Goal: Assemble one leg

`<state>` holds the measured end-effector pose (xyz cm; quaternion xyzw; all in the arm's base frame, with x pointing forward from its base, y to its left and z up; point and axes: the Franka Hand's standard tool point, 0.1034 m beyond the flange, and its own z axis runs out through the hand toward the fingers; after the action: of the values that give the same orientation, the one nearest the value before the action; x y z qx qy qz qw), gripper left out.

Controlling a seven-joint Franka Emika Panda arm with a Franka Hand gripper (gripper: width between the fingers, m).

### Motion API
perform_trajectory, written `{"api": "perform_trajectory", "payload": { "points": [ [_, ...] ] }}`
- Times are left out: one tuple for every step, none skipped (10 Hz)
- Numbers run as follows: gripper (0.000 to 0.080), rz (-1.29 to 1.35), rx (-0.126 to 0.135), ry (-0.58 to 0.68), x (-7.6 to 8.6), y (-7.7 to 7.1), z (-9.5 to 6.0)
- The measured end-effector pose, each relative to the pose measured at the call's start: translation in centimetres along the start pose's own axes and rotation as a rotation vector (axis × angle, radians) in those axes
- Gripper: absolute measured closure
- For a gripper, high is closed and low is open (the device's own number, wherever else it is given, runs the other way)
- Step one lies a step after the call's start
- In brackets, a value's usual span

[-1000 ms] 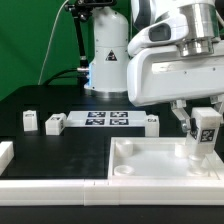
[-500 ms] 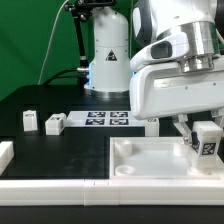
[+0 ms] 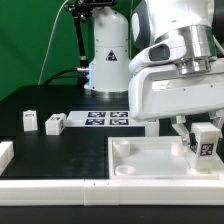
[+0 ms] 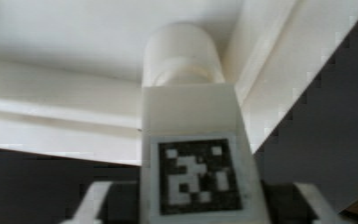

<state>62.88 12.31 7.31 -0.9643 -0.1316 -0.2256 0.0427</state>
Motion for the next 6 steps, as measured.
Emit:
{"api": "perform_trajectory", "payload": {
  "points": [
    [0.0312, 0.0, 0.0, 0.0, -0.01, 0.0, 0.01],
    [0.0312, 0.0, 0.0, 0.0, -0.01, 0.0, 0.01],
    [0.0186, 0.0, 0.0, 0.0, -0.01, 0.0, 0.01],
    [0.0186, 0.0, 0.0, 0.0, -0.01, 0.0, 0.01],
    [0.0157, 0.0, 0.0, 0.0, -0.01, 0.0, 0.01],
    [0.0152, 0.0, 0.0, 0.0, -0.01, 0.0, 0.01]
  ]
}}
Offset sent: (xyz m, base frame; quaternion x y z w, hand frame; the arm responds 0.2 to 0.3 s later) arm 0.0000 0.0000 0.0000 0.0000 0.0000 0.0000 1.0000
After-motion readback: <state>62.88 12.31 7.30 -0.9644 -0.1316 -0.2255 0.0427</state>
